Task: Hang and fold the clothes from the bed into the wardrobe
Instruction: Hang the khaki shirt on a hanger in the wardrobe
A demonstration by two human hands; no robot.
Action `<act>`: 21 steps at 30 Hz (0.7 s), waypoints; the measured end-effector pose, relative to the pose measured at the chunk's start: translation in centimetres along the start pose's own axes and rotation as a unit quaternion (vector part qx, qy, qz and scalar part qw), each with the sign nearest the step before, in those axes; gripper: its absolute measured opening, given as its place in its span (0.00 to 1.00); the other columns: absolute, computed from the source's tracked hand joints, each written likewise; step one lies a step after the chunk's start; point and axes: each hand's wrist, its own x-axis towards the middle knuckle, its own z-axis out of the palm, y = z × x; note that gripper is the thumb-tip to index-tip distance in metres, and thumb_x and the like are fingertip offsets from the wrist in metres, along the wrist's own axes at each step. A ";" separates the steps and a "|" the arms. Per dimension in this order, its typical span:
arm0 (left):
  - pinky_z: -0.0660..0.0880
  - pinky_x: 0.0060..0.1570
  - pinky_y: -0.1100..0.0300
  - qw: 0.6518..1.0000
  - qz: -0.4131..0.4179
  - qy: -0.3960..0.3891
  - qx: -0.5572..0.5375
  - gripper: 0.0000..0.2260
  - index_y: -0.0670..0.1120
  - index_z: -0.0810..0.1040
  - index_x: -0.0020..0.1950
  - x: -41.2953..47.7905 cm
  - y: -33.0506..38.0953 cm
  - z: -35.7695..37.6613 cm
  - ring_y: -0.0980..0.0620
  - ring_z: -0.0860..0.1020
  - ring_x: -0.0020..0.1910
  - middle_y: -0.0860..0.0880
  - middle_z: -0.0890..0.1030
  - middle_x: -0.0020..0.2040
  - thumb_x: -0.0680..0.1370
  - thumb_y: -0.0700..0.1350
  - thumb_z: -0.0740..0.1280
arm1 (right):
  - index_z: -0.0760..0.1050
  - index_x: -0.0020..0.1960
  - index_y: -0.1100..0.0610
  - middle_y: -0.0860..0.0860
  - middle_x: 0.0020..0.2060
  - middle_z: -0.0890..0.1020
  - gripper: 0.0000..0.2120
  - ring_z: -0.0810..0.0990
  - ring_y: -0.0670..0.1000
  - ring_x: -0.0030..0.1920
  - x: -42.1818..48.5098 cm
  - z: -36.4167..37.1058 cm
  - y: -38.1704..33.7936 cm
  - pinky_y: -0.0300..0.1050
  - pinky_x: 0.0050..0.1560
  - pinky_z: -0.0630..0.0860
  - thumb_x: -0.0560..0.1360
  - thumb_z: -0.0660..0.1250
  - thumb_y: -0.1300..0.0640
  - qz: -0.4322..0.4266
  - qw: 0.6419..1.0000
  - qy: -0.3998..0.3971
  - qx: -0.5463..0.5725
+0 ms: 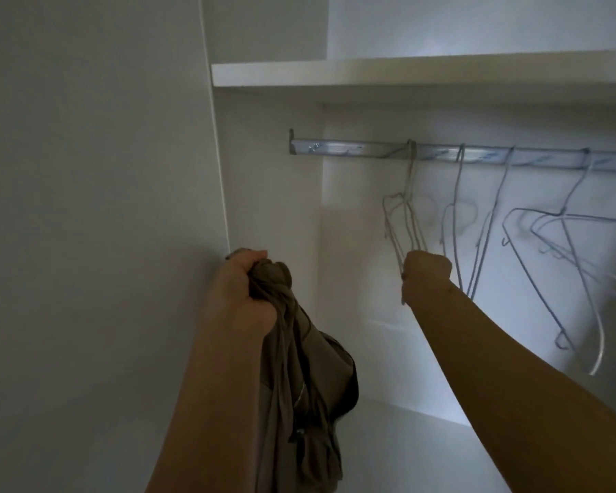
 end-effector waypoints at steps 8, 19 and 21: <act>0.71 0.31 0.64 0.999 -0.004 -0.025 0.024 0.19 0.45 0.63 0.27 0.5 -0.2 0.6 0.56 0.66 0.15 0.51 0.67 0.18 0.77 0.35 0.61 | 0.75 0.54 0.62 0.53 0.45 0.79 0.08 0.78 0.49 0.45 1.6 -1.1 0.2 0.35 0.39 0.72 0.78 0.60 0.62 0.078 0.972 0.005 0.221; 0.68 0.21 0.70 0.999 -0.006 -0.028 0.023 0.19 0.46 0.60 0.29 2.0 -0.2 0.0 0.58 0.64 0.15 0.52 0.65 0.18 0.77 0.34 0.60 | 0.67 0.36 0.56 0.51 0.26 0.67 0.12 0.65 0.42 0.17 -0.4 2.0 0.2 0.32 0.17 0.62 0.75 0.68 0.59 0.009 0.935 -0.113 0.337; 0.69 0.22 0.70 0.999 -0.002 -0.018 0.037 0.20 0.46 0.61 0.27 1.8 -0.1 -0.6 0.58 0.64 0.15 0.53 0.66 0.17 0.77 0.33 0.60 | 0.63 0.33 0.57 0.52 0.25 0.66 0.17 0.65 0.43 0.17 -1.4 3.2 0.7 0.33 0.18 0.65 0.75 0.68 0.57 -0.005 0.943 -0.142 0.301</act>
